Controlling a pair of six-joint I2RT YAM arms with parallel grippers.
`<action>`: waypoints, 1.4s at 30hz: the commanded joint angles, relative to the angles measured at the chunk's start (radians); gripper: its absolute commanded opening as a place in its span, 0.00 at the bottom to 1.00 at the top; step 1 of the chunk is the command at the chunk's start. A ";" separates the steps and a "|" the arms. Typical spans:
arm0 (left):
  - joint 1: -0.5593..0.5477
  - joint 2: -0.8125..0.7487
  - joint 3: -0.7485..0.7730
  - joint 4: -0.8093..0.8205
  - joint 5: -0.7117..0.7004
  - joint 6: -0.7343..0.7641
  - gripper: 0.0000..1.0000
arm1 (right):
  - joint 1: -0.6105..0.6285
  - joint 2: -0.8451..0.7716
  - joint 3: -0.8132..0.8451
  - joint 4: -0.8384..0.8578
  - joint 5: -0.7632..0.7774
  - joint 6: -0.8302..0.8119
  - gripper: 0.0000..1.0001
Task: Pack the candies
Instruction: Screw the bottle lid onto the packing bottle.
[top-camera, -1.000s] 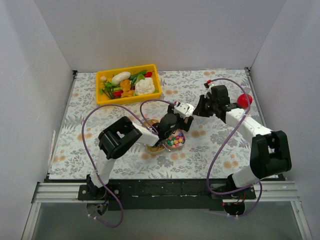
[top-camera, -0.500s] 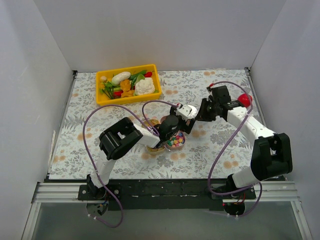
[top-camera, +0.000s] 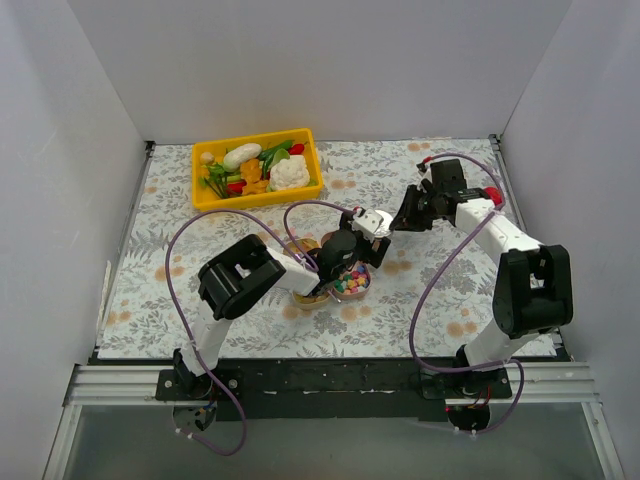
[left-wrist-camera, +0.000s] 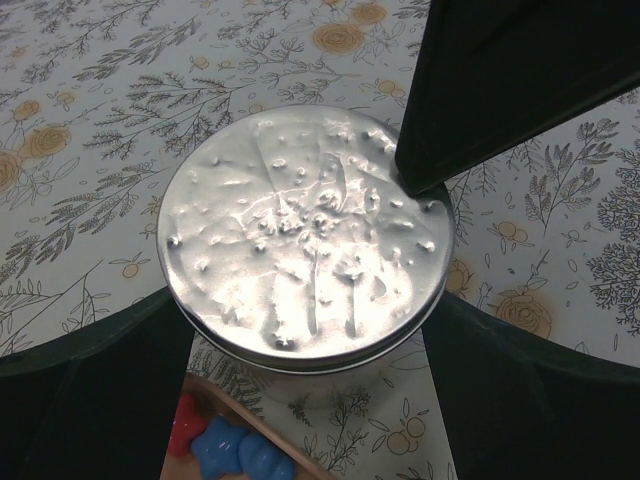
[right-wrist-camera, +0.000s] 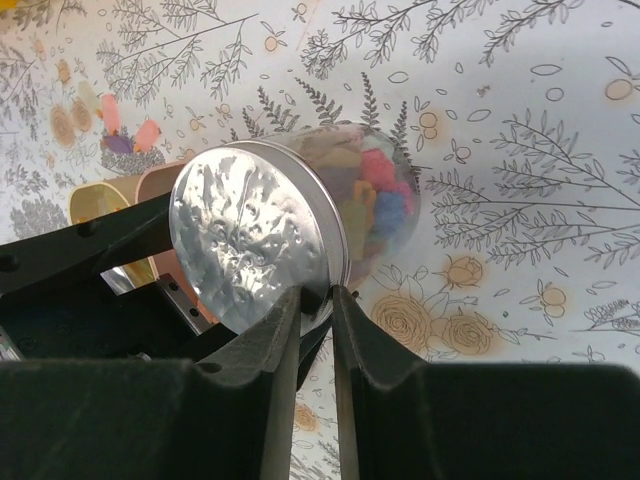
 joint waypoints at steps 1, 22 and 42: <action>-0.007 0.014 -0.037 -0.142 0.021 -0.024 0.85 | -0.005 0.026 0.001 0.098 -0.090 0.015 0.25; -0.012 0.027 -0.022 -0.153 0.015 -0.016 0.85 | -0.002 0.046 -0.023 0.080 -0.090 -0.005 0.01; -0.013 0.024 -0.026 -0.159 0.017 -0.025 0.85 | 0.032 -0.110 -0.019 0.014 0.124 0.053 0.08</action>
